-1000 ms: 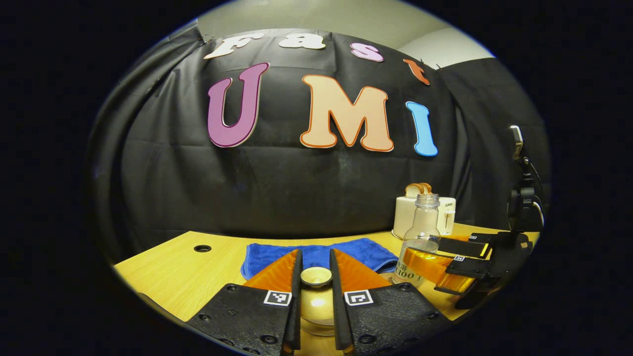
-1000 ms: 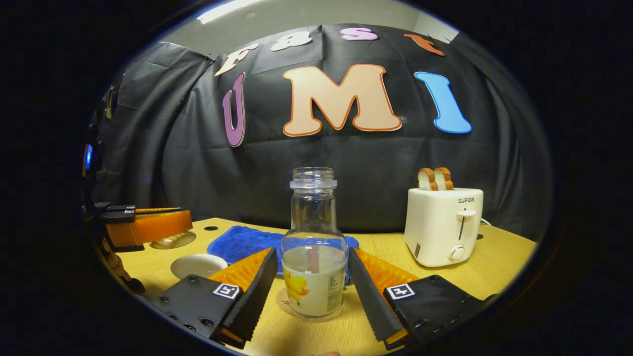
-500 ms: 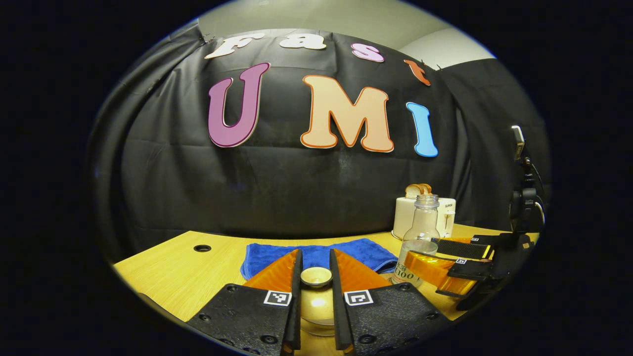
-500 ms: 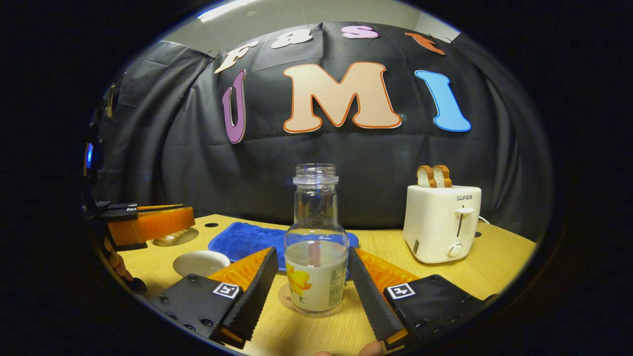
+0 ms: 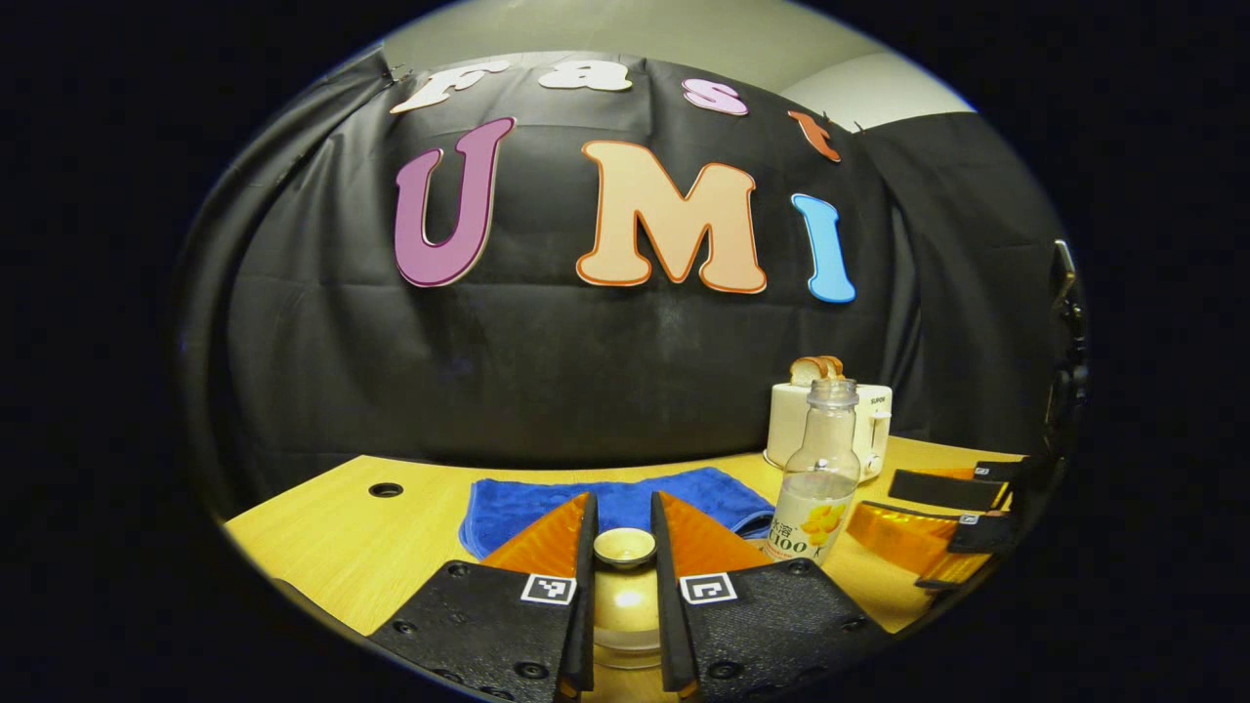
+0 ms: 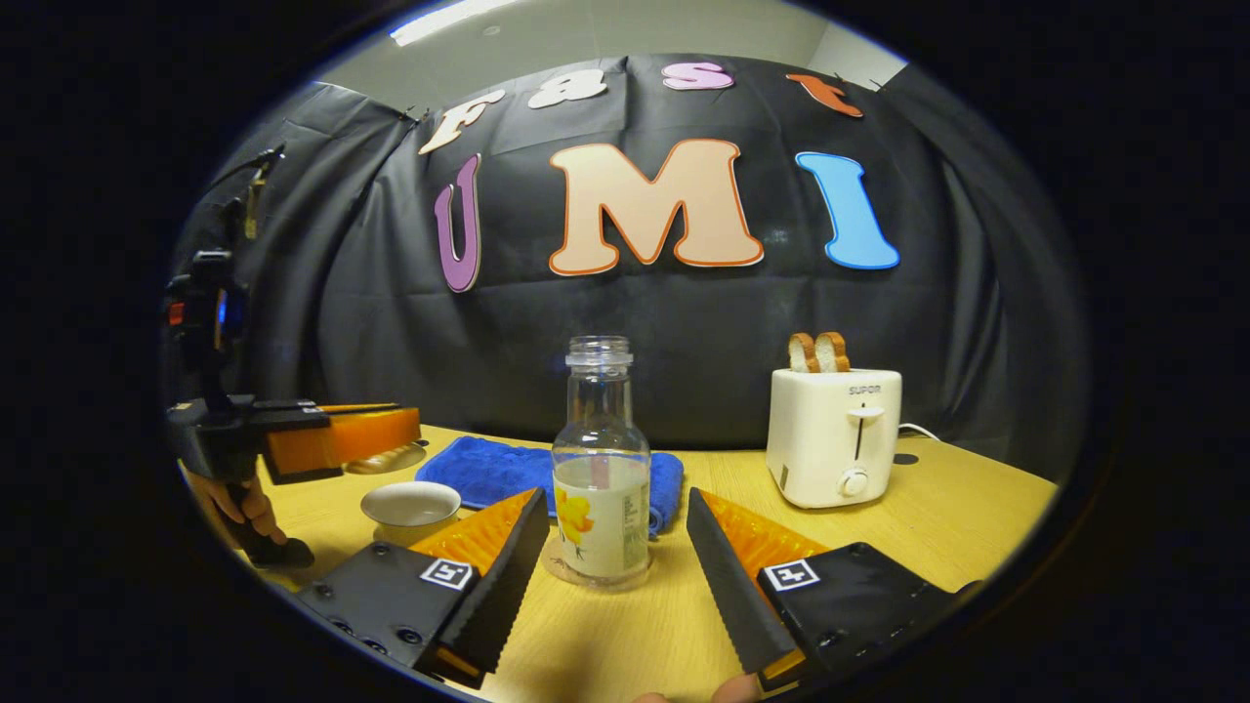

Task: Open the teacup lid with one hand, grasp the water bottle and pour water into the teacup with the other hand; after pouring, place the water bottle on the coaster and then close the teacup lid.

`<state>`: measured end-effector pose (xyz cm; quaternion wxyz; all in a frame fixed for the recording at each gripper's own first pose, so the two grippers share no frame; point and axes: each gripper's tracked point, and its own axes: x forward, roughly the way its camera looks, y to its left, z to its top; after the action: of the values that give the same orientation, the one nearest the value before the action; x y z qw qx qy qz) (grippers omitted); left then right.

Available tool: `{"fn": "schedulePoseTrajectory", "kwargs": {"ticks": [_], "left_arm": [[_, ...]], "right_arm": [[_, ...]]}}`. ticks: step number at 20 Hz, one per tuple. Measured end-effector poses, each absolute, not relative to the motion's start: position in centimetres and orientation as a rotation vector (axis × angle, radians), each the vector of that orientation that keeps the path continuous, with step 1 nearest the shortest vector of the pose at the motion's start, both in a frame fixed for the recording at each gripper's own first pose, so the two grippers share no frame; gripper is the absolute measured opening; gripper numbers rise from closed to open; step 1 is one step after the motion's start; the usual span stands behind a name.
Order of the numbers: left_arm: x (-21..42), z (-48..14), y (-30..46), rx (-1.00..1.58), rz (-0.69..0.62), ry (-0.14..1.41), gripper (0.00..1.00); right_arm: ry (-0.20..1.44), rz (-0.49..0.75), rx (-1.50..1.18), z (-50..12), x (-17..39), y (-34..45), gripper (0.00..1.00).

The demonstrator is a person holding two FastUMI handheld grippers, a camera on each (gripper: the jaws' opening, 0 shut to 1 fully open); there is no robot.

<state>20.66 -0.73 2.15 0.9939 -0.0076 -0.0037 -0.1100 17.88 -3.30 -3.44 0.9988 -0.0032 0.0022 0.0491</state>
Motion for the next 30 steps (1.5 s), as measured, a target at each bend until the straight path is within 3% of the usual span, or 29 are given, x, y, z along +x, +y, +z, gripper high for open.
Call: {"fn": "schedulePoseTrajectory", "kwargs": {"ticks": [5,6,7,8,9,11,12,13,14,15,19,22,28,30], "left_arm": [[21.1,0.5,-0.7,0.007,-0.205,0.051,0.24],[21.2,0.3,-0.8,0.012,-0.204,0.060,0.24],[21.2,0.0,-0.8,0.018,-0.202,0.070,0.24],[21.3,-0.4,-0.8,0.023,-0.200,0.082,0.24],[21.3,-0.7,-0.8,0.024,-0.201,0.095,0.24],[21.2,-1.4,-0.9,0.031,-0.197,0.123,0.24],[21.3,-1.7,-0.8,0.033,-0.192,0.132,0.24],[21.3,-1.9,-0.7,0.038,-0.185,0.139,0.24],[21.3,-2.2,-0.6,0.042,-0.181,0.150,0.24],[21.3,-2.4,-0.5,0.044,-0.178,0.159,0.24],[21.3,-2.6,-0.7,0.050,-0.179,0.168,0.24],[21.2,-2.9,-0.9,0.054,-0.178,0.184,0.22],[21.2,-2.9,-0.9,0.055,-0.175,0.187,0.24],[21.3,-3.0,-0.9,0.061,-0.172,0.189,0.26]], "right_arm": [[0.000,0.108,-0.006,-3.2,15.2,-4.5,0.91],[-0.001,0.107,-0.006,-3.2,14.7,-4.7,0.96],[0.000,0.107,-0.006,-3.2,14.3,-4.9,0.91],[0.000,0.107,-0.006,-3.2,13.9,-5.1,0.95],[0.000,0.107,-0.006,-3.2,13.6,-5.2,0.91],[-0.004,0.106,-0.006,-3.0,13.0,-5.4,0.95],[-0.003,0.107,-0.006,-3.1,12.7,-5.5,0.91],[-0.004,0.109,-0.005,-3.1,12.4,-5.6,0.95],[-0.004,0.109,-0.005,-3.1,12.2,-5.6,0.91],[-0.004,0.109,-0.005,-3.1,12.1,-5.7,0.95],[-0.004,0.107,-0.005,-3.1,12.0,-5.9,0.95],[-0.004,0.105,-0.005,-3.2,12.0,-6.0,0.87],[-0.005,0.102,-0.005,-3.2,11.7,-6.1,0.95],[-0.005,0.099,-0.005,-3.2,11.7,-6.2,0.92]]}}
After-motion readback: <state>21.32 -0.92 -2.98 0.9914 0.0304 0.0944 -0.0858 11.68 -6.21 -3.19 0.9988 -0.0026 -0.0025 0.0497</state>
